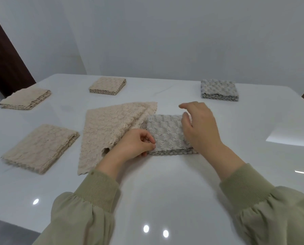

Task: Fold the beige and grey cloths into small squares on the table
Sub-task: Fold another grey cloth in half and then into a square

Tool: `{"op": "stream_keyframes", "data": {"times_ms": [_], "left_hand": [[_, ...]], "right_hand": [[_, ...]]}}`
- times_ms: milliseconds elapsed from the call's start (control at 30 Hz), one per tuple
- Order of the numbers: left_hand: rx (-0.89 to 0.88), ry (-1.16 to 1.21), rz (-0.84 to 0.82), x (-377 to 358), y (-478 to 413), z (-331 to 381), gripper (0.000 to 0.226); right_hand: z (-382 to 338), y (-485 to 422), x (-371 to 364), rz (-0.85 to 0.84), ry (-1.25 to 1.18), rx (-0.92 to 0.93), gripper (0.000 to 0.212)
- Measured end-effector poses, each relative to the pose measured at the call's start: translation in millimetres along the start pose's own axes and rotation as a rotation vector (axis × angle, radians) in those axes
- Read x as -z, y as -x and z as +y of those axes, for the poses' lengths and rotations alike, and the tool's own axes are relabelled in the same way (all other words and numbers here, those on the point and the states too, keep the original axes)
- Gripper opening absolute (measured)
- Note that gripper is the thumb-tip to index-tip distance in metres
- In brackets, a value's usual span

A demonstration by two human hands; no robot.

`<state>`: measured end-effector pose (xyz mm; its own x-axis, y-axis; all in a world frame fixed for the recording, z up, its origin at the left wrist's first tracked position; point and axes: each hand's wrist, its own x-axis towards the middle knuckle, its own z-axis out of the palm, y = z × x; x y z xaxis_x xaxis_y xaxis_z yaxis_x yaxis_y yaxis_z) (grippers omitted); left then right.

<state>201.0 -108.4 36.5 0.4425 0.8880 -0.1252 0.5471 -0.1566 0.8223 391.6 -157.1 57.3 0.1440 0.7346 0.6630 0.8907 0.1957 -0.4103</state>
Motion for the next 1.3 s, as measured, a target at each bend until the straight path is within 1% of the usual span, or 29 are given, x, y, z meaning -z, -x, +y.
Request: {"op": "stream_keyframes", "data": {"times_ms": [67,167,200,233,333,400,500,667,767,833,933,1000,1067,1167,1200,1300], "left_hand": [[0.003,0.027,-0.030,2,-1,-1,0.006],[0.006,0.094,-0.028,5,-1,-1,0.005],[0.014,0.133,0.000,6,-2,0,0.005],[0.031,0.178,0.055,7,-5,2,0.004],[0.105,0.311,0.260,10,-20,4,0.008],[0.124,0.413,0.314,11,-32,4,0.012],[0.148,0.449,0.349,7,-45,7,0.014],[0.142,0.384,0.432,-1,-55,11,0.024],[0.138,0.341,0.453,-3,-56,10,0.024],[0.141,0.354,0.440,-3,-53,10,0.022],[0.167,0.400,0.373,6,-43,8,0.020],[0.182,0.340,0.333,12,-36,3,0.017],[0.158,0.264,0.354,12,-33,0,0.017],[0.109,-0.021,0.407,5,-38,-1,0.019],[0.098,-0.077,0.417,3,-40,0,0.021],[0.059,-0.153,0.422,-2,-42,0,0.020]], "right_hand": [[-2,-7,-16,-0.212,0.025,-0.058,0.038],[8,1,-42,-0.550,0.272,-0.085,0.053],[13,5,-47,-0.628,0.319,-0.096,0.059],[17,8,-49,-0.667,0.329,-0.104,0.062],[20,8,-48,-0.682,0.311,-0.084,0.065],[20,7,-48,-0.691,0.317,-0.064,0.066],[20,8,-48,-0.705,0.332,-0.053,0.067],[18,9,-48,-0.698,0.344,-0.052,0.067],[15,10,-48,-0.687,0.363,-0.044,0.066],[12,13,-46,-0.680,0.366,-0.031,0.069],[6,21,-40,-0.690,0.369,0.006,0.082],[2,27,-36,-0.696,0.375,0.036,0.087],[0,28,-36,-0.695,0.378,0.033,0.087],[1,28,-39,-0.701,0.380,0.003,0.088],[2,28,-40,-0.705,0.378,-0.004,0.088],[3,28,-41,-0.705,0.370,-0.021,0.089]]}}
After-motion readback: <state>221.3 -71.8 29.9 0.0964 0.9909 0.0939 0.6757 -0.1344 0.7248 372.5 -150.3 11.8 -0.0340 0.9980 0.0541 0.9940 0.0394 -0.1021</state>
